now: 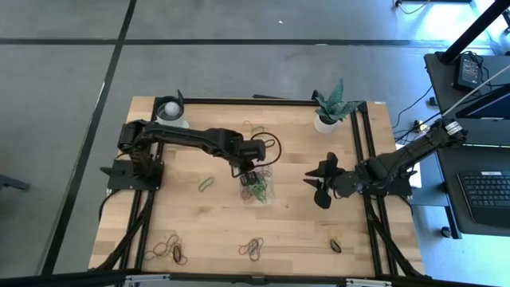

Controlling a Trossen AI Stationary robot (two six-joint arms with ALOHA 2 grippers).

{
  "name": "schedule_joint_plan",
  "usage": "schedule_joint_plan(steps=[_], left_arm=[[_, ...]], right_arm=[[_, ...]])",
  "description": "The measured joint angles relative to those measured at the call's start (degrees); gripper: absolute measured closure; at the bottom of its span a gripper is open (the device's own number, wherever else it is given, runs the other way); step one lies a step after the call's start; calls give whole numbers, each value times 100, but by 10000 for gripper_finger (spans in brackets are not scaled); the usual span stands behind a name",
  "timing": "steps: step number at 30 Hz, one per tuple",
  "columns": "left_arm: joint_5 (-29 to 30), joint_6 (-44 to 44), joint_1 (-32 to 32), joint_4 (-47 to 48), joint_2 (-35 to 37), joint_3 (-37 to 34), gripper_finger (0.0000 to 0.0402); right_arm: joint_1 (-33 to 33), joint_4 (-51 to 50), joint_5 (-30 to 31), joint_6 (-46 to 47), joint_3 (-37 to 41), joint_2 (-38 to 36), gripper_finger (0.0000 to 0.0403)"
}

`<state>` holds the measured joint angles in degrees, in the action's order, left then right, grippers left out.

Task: Pick and place rubber bands into bin
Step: Put the yellow rubber band into the transparent bin

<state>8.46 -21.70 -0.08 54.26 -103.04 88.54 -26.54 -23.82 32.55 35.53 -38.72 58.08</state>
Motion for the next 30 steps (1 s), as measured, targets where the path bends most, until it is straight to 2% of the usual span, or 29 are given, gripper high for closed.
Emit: schedule_joint_plan(steps=[3, 7, 11, 14, 19, 22, 26, 30], left_arm=[[103, -290, -181, 212, 171, 2, 337], [130, -200, -608, 321, 360, 2, 389], [283, 79, -1097, 331, 450, -4, 399], [350, 120, -1334, 185, 592, -288, 400], [347, -285, -1467, -471, 1226, -1488, 400], [344, -505, -1452, -1163, 1845, -2458, 400], [345, -693, -1434, -2022, 2759, -3654, 400], [353, -821, -1434, -2419, 3579, -4551, 400]], right_arm=[[168, 28, -2, -169, 0, 0, 292], [413, 122, -8, -429, 0, 2, 292], [723, 566, -4, -806, 0, 2, 292], [994, 1120, -12, -1276, 0, 5, 292], [1608, 2026, -324, -1752, -41, 177, 292], [2040, 2055, -561, -1806, -304, 462, 292], [2686, 1885, -1193, -1949, -957, 1060, 292], [3328, 1280, -1729, -2034, -2007, 1933, 292]])
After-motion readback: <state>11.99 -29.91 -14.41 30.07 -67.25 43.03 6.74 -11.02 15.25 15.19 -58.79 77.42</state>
